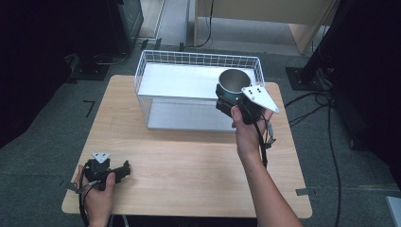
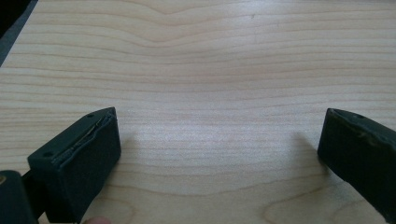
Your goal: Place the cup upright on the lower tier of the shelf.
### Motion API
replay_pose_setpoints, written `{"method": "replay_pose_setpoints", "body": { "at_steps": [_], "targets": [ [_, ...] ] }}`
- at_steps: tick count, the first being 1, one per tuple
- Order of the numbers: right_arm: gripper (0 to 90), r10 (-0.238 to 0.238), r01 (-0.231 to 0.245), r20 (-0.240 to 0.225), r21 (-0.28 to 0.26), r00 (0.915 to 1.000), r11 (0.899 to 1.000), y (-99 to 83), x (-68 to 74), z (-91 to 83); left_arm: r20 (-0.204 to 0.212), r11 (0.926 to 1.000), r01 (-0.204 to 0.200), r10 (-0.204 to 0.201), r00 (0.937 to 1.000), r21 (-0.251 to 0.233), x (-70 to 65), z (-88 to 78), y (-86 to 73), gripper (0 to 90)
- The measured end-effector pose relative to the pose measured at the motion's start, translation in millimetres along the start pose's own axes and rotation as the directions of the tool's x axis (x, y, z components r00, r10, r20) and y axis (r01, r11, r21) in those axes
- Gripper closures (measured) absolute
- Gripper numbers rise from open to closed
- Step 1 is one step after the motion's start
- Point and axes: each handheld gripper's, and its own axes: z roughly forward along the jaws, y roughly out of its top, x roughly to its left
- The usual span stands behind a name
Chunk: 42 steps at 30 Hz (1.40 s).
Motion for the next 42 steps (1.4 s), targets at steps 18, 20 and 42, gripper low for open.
{"method": "replay_pose_setpoints", "body": {
  "at_steps": [18, 20, 42],
  "targets": [
    [14.1, 0.008, -0.009, 0.024, 0.018, 0.9997, 1.000, 6.5, 8.2, 64.7, 0.005, 1.0000, -0.004, 0.004, 1.0000, 0.000, -0.4, -0.1, 0.0, 0.0],
    [14.1, 0.011, -0.011, 0.027, 0.024, 0.9996, 1.000, 7.0, 7.2, 71.5, 0.005, 1.0000, -0.002, 0.002, 1.0000, 0.000, -0.6, 0.0, 0.0, 0.0],
    [14.0, 0.001, -0.003, 0.022, 0.071, 0.9998, 0.997, 3.8, 9.6, 115.2, 0.006, 1.0000, -0.001, 0.001, 1.0000, -0.001, -0.6, 0.1, -0.1, 0.0]
  ]
}}
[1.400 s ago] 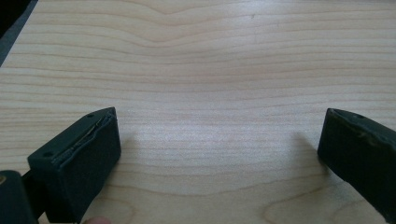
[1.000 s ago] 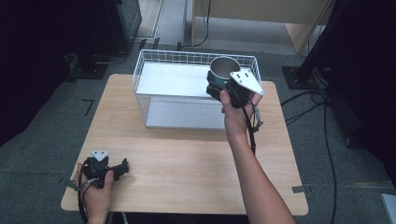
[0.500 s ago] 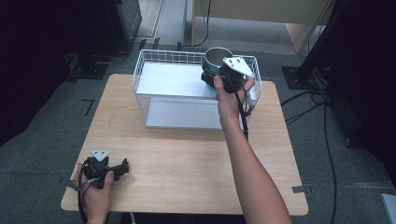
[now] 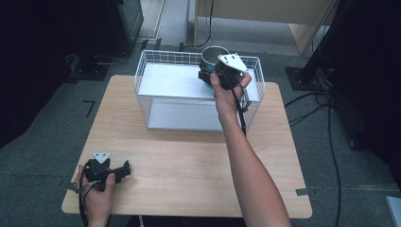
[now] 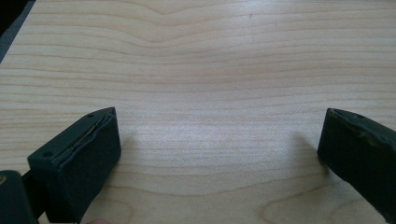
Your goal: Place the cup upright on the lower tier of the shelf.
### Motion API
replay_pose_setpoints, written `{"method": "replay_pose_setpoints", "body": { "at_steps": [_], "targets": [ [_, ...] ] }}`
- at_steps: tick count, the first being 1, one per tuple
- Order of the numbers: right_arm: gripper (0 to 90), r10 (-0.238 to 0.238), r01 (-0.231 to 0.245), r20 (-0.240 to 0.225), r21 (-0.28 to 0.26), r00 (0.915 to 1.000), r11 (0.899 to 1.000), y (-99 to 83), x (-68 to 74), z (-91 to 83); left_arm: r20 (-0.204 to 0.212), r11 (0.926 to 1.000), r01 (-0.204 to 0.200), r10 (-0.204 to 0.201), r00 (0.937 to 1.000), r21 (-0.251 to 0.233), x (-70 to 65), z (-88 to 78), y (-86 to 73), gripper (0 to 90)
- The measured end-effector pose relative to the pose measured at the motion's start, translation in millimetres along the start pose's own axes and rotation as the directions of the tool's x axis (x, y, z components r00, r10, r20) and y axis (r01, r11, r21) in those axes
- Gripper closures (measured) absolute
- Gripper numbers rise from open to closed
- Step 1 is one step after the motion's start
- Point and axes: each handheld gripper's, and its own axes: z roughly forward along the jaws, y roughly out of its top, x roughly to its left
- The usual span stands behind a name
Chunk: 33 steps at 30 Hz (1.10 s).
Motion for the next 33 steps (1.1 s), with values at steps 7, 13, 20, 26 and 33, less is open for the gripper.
{"method": "replay_pose_setpoints", "body": {
  "at_steps": [7, 13, 20, 26, 33],
  "targets": [
    [13.0, 0.022, -0.022, -0.013, -0.003, 0.9997, 1.000, -2.0, -4.6, -3.1, 0.000, 1.0000, 0.001, -0.001, 1.0000, 0.000, -0.1, 0.0, 0.0, 0.0],
    [0.0, -0.025, 0.028, -0.043, 0.068, 0.9987, 0.997, -3.0, -1.2, -5.2, 0.001, 1.0000, 0.001, -0.001, 1.0000, 0.000, -0.1, 0.0, 0.0, 0.0],
    [0.0, 0.026, -0.024, -0.014, 0.081, 0.9996, 0.996, -13.4, -7.4, -13.3, 0.002, 1.0000, -0.002, 0.002, 1.0000, 0.002, 0.3, 0.2, 0.4, 0.0],
    [0.0, 0.028, -0.026, -0.018, 0.083, 0.9995, 0.996, -25.4, -21.1, -33.2, 0.002, 1.0000, -0.003, 0.003, 1.0000, 0.002, 0.2, 0.8, 0.9, 0.0],
    [0.0, 0.023, -0.021, -0.026, 0.080, 0.9994, 0.997, -41.8, -34.1, -63.0, 0.001, 1.0000, -0.001, 0.001, 1.0000, 0.000, -0.1, 1.1, 1.1, 0.0]
  ]
}}
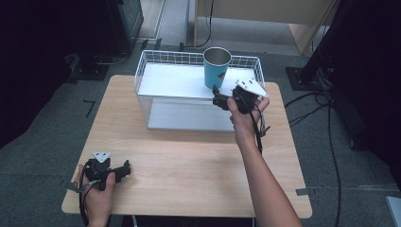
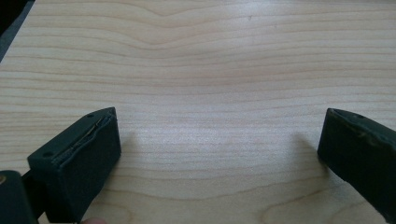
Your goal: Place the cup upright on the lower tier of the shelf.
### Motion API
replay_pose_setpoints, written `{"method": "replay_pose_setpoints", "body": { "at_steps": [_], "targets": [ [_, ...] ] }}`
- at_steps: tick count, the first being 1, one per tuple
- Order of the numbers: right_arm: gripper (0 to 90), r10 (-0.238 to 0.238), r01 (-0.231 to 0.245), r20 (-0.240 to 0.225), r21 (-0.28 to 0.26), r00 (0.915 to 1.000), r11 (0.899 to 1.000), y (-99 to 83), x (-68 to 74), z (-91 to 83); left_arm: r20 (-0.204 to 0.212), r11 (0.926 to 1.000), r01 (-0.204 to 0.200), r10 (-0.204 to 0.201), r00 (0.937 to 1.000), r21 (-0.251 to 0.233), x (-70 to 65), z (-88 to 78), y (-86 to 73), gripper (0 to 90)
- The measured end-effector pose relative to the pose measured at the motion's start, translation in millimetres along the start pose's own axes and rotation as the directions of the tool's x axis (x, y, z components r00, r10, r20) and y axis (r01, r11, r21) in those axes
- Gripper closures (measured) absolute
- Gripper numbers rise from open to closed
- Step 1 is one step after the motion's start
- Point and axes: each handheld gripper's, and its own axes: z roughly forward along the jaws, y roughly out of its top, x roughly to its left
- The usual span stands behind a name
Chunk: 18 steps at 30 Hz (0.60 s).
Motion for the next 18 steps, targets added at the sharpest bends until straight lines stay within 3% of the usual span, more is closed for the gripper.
{"method": "replay_pose_setpoints", "body": {
  "at_steps": [6, 18],
  "targets": [
    [0.0, 0.000, 0.000, -0.034, -0.005, 0.9994, 1.000, -12.1, -0.2, -21.4, 0.000, 1.0000, 0.000, 0.000, 1.0000, 0.000, 0.0, 0.0, 0.0, 0.0],
    [0.0, -0.050, 0.050, -0.028, -0.004, 0.9984, 0.999, -35.9, -2.2, -51.8, 0.000, 1.0000, 0.000, 0.000, 1.0000, 0.000, 0.0, 0.0, 0.0, 0.0]
  ]
}}
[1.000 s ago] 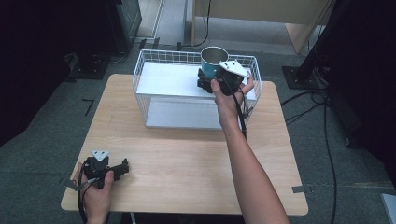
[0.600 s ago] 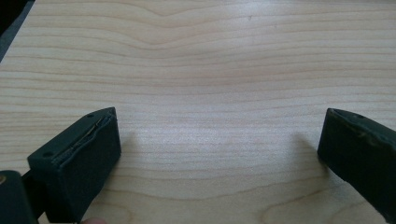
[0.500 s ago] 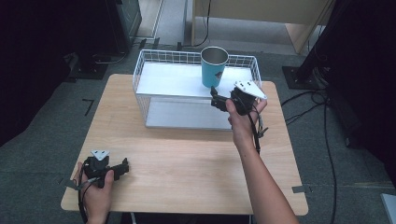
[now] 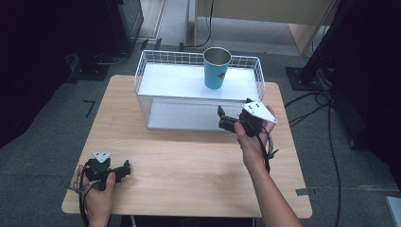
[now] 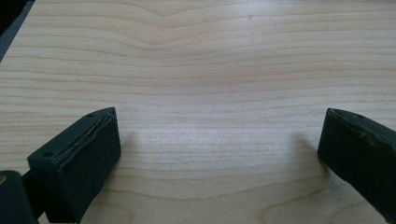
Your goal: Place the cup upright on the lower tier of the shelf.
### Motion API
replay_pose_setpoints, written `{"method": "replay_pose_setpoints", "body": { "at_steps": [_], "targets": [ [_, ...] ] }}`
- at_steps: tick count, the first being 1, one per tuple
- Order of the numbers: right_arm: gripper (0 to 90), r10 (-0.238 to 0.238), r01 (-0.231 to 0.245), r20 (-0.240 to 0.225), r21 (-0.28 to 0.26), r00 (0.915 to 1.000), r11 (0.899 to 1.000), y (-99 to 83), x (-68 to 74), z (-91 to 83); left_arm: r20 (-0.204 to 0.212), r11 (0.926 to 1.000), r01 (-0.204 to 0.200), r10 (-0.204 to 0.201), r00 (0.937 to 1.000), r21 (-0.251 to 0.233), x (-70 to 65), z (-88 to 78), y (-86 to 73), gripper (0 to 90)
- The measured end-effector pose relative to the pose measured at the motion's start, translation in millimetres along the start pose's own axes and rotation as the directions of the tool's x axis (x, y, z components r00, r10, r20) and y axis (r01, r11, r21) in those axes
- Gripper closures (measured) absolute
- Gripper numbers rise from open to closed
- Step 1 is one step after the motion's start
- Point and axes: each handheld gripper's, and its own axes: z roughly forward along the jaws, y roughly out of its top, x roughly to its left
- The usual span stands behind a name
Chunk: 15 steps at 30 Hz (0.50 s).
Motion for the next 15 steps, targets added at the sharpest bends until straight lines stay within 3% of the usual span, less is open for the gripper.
{"method": "replay_pose_setpoints", "body": {
  "at_steps": [7, 15],
  "targets": [
    [0.0, -0.016, 0.016, 0.018, 0.012, 0.9997, 1.000, -18.8, -3.6, -16.1, 0.000, 1.0000, 0.000, 0.000, 1.0000, 0.001, 0.0, 0.0, 0.0, 0.0],
    [0.0, 0.004, -0.006, 0.043, 0.037, 0.9991, 0.999, -44.8, -16.5, -32.0, 0.001, 1.0000, -0.002, 0.002, 1.0000, 0.003, 0.1, -0.2, 0.0, 0.0]
  ]
}}
